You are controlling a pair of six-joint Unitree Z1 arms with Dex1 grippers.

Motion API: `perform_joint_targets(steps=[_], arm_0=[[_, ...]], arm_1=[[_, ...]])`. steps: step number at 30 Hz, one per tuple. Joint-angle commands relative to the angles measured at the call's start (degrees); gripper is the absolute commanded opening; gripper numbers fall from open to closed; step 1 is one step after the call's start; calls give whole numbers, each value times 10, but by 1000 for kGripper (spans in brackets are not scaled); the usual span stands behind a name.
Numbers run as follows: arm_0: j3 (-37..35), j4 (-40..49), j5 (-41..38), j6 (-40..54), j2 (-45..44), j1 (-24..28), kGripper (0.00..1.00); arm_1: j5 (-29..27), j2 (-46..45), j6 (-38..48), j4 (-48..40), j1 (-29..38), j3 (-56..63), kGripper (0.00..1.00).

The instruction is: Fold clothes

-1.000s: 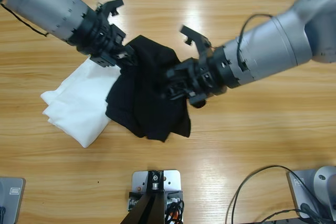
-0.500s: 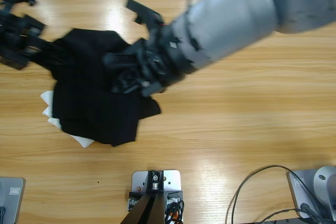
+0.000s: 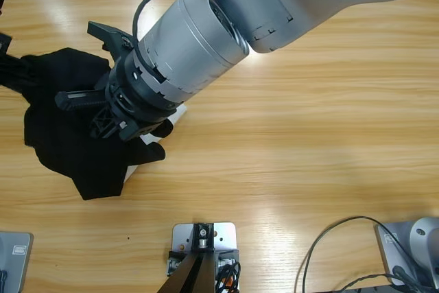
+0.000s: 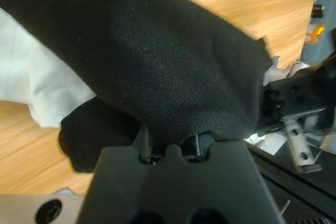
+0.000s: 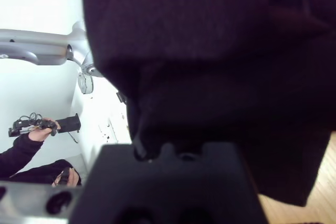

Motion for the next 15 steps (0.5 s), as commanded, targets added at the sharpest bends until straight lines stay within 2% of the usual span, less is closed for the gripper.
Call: perform_joint_targets(steps=[1, 6, 15], arm_0=[[-122, -9, -38, -1, 71, -11, 0], [-123, -9, -57, 6, 66, -12, 0], [-70, -20, -105, 46, 95, 3, 0]], arm_1=[[-31, 16, -22, 10, 1, -25, 0], [-90, -31, -56, 52, -33, -21, 0], [-89, 6, -43, 53, -32, -18, 0]])
